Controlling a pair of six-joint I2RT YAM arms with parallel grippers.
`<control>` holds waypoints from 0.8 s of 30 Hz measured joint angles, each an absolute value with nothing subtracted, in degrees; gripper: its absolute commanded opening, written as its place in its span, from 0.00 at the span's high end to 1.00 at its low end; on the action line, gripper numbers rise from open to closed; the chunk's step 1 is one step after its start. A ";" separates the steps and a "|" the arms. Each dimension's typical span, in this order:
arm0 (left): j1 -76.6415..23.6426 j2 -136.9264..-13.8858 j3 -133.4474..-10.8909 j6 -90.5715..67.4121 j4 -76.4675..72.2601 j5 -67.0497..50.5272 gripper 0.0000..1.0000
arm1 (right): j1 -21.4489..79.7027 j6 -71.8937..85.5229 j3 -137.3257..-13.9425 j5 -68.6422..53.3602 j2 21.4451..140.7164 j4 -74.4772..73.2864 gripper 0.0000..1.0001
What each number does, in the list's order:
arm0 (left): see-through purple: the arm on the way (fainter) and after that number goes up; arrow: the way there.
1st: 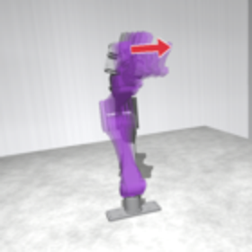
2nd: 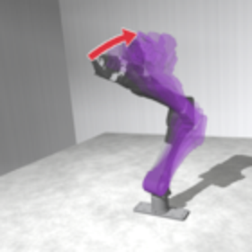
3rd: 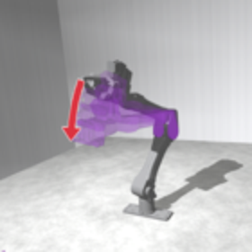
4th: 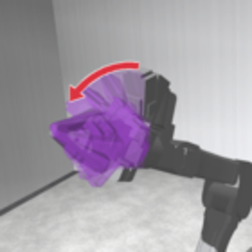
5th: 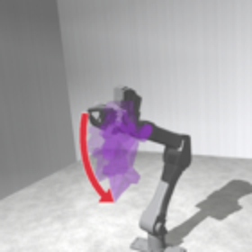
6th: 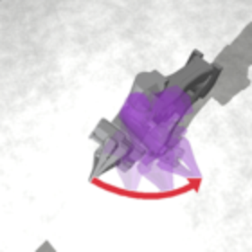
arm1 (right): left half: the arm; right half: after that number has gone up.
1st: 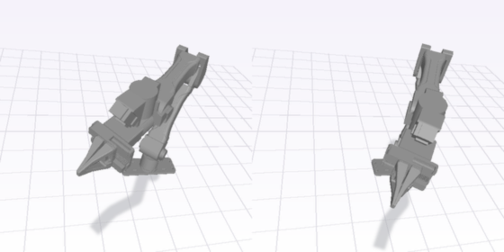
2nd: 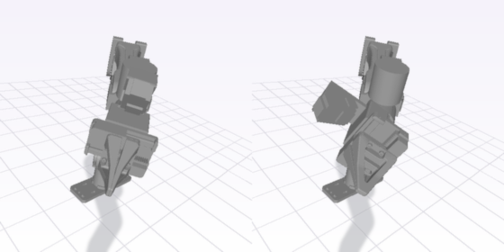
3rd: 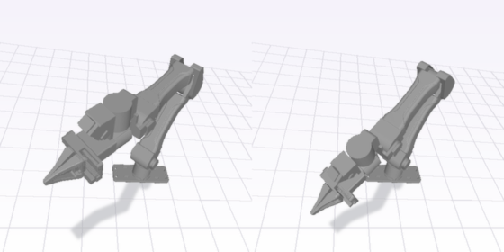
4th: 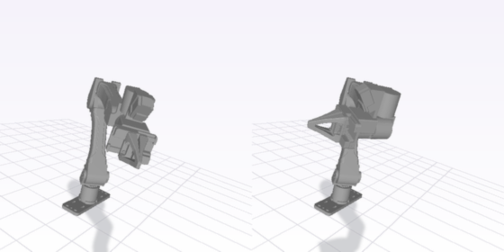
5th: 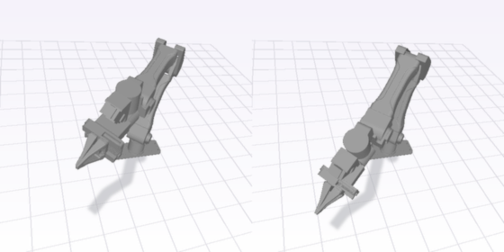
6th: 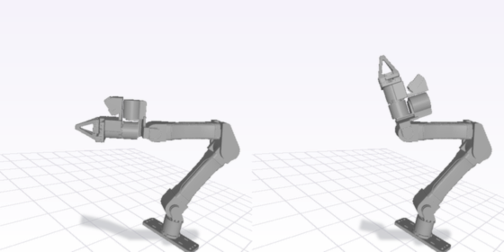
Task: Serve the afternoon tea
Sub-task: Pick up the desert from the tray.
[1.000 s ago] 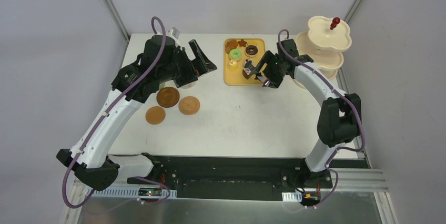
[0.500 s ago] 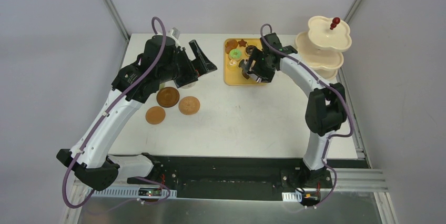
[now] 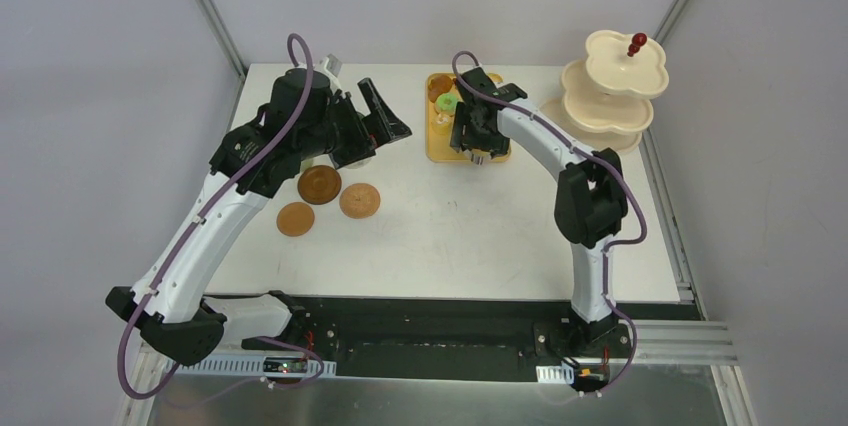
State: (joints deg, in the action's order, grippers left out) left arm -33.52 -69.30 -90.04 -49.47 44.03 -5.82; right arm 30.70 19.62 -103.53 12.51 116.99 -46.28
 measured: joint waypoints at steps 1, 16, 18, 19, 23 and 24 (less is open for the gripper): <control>-33.28 -69.23 -90.04 -49.32 44.03 -5.96 0.03 | 30.81 19.31 -104.03 13.32 117.58 -46.59 0.22; -31.11 -68.45 -90.04 -47.46 44.69 -8.45 0.03 | 31.33 18.17 -109.08 15.57 121.27 -48.75 0.56; -30.98 -68.45 -90.04 -47.29 44.93 -8.99 0.03 | 31.29 18.11 -109.10 15.29 121.40 -48.88 0.66; -30.83 -68.45 -90.04 -47.24 44.93 -9.08 0.03 | 31.24 18.00 -109.12 15.11 121.51 -48.95 0.71; -30.61 -68.45 -90.04 -47.24 44.91 -10.13 0.03 | 30.98 17.41 -109.86 14.20 122.02 -49.54 0.94; -30.61 -68.45 -90.04 -47.27 44.91 -10.28 0.03 | 30.92 17.21 -110.06 14.04 122.15 -49.63 1.00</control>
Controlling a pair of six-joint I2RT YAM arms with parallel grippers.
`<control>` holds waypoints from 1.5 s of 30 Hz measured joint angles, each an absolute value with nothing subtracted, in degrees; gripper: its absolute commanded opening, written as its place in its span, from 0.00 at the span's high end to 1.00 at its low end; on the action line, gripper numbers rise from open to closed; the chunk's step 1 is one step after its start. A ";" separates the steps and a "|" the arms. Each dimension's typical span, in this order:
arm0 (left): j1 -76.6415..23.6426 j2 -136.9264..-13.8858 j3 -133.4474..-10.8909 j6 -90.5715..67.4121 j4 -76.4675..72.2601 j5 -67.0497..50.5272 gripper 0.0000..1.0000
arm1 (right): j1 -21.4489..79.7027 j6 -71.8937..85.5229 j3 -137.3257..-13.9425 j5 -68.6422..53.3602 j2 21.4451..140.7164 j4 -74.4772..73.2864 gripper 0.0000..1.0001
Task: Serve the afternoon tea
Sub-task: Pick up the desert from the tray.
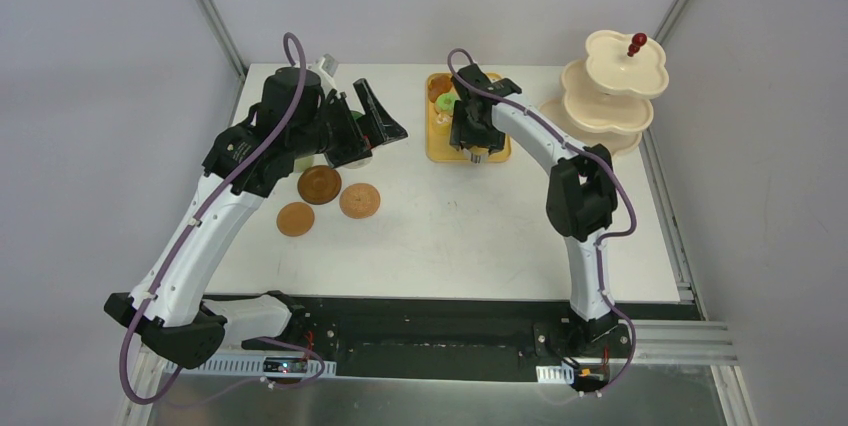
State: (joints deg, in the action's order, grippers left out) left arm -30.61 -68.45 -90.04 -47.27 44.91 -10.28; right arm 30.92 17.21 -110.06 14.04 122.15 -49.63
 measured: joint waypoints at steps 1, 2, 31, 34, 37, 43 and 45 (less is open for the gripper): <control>-30.61 -68.45 -90.04 -47.27 44.91 -10.41 0.03 | 30.83 16.88 -110.32 13.87 122.28 -49.71 1.00; -30.61 -68.45 -90.04 -47.27 44.91 -10.48 0.03 | 30.83 16.58 -110.41 13.67 122.34 -49.69 1.00; -30.26 -68.23 -88.14 -47.55 43.57 -12.05 0.03 | 25.76 13.98 -101.16 9.23 109.73 -46.83 1.00; -30.26 -68.23 -88.14 -47.55 43.40 -12.21 0.03 | 24.91 14.09 -100.82 8.71 108.81 -46.83 1.00; -30.26 -68.23 -88.14 -47.55 43.18 -12.75 0.03 | 24.10 14.11 -99.81 8.51 107.42 -46.89 1.00; -30.26 -68.36 -88.14 -47.53 43.07 -13.28 0.03 | 21.06 14.22 -96.44 8.84 102.72 -47.20 1.00; -30.26 -68.49 -88.14 -47.53 42.83 -13.43 0.03 | 19.84 14.28 -95.11 9.21 100.95 -47.16 1.00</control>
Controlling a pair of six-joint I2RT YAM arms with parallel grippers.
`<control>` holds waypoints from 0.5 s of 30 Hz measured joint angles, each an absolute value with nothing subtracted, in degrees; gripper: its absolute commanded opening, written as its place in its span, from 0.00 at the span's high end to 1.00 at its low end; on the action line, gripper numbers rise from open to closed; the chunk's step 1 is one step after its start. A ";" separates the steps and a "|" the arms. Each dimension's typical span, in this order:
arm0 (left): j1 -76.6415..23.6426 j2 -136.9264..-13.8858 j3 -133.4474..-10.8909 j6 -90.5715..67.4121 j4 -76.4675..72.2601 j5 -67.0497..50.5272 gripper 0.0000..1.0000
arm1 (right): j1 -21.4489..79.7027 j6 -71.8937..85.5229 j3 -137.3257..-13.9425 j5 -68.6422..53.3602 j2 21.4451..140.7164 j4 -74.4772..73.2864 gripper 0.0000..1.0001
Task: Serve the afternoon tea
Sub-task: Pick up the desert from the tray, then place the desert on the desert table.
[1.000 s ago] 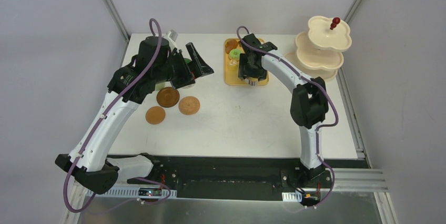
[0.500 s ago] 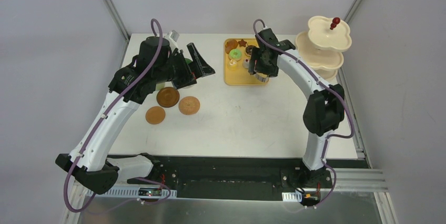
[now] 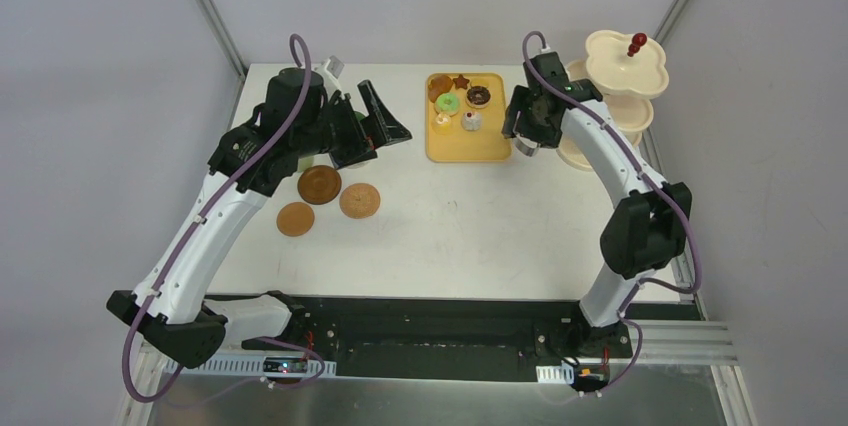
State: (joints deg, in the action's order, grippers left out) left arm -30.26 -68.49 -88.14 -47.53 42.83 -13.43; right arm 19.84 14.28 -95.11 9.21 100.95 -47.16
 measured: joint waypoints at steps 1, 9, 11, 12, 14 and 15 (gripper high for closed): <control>-30.26 -68.58 -88.14 -47.53 42.63 -13.50 0.03 | 19.27 14.31 -94.48 9.45 100.12 -47.22 1.00; -30.24 -69.49 -88.14 -47.46 42.35 -14.83 0.03 | 14.96 14.44 -90.61 10.57 96.86 -47.11 1.00; -29.89 -69.52 -88.14 -47.29 42.35 -15.07 0.03 | 13.80 14.50 -89.62 10.87 96.42 -47.09 1.00; -29.87 -69.54 -88.14 -47.27 42.37 -15.16 0.03 | 13.06 14.52 -89.06 11.05 96.20 -46.98 1.00; -29.87 -69.65 -88.14 -47.24 42.37 -15.33 0.03 | 11.81 14.52 -88.16 11.33 95.94 -46.83 1.00; -29.76 -69.71 -88.14 -47.22 42.37 -15.49 0.03 | 11.29 14.50 -87.66 11.42 95.81 -46.76 1.00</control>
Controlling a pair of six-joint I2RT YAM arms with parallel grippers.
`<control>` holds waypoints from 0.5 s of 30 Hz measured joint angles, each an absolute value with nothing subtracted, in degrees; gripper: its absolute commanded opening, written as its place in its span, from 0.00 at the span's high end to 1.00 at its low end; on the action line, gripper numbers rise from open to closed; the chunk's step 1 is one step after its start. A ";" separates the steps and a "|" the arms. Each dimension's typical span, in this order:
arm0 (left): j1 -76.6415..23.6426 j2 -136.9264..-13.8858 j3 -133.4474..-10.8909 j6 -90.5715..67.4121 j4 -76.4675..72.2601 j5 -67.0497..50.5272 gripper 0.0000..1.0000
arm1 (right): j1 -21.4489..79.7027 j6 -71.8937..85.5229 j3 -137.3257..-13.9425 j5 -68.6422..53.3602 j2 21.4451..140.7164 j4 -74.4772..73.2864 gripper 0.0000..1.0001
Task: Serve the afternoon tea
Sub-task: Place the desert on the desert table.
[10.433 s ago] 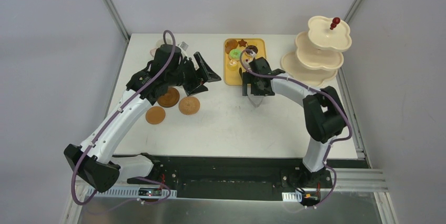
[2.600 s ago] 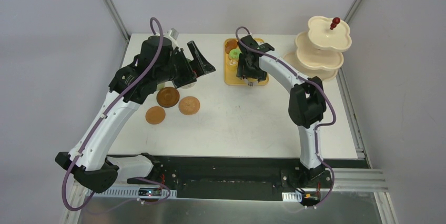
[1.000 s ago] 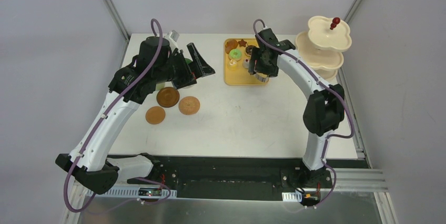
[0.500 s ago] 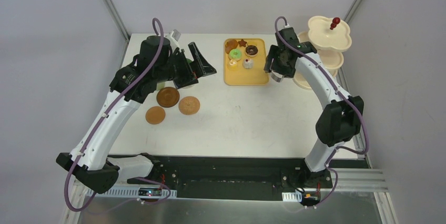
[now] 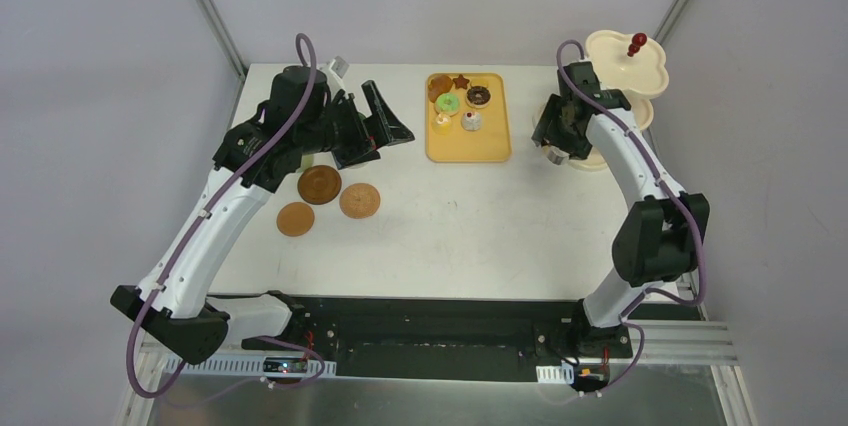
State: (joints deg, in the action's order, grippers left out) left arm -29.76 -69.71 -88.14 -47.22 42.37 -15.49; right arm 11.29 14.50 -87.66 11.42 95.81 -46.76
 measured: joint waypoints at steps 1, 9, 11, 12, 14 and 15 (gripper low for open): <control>-29.52 -69.80 -88.14 -47.20 42.39 -15.73 0.03 | 10.76 14.50 -87.09 11.53 95.57 -46.74 1.00; -29.47 -70.26 -88.16 -47.05 42.41 -16.16 0.03 | 7.42 14.17 -84.33 11.79 93.89 -46.57 1.00; -29.15 -70.30 -88.16 -47.05 42.41 -16.32 0.03 | 6.79 13.93 -84.12 11.84 93.58 -46.46 1.00; -29.12 -70.32 -88.16 -47.05 42.44 -16.32 0.03 | 6.46 13.78 -84.09 11.88 93.51 -46.41 1.00; -29.10 -70.46 -88.16 -47.05 42.41 -16.36 0.03 | 5.87 13.37 -84.05 12.05 93.43 -46.28 1.00; -29.10 -70.54 -88.18 -47.05 42.41 -16.43 0.03 | 5.50 13.15 -83.94 12.10 93.38 -46.11 1.00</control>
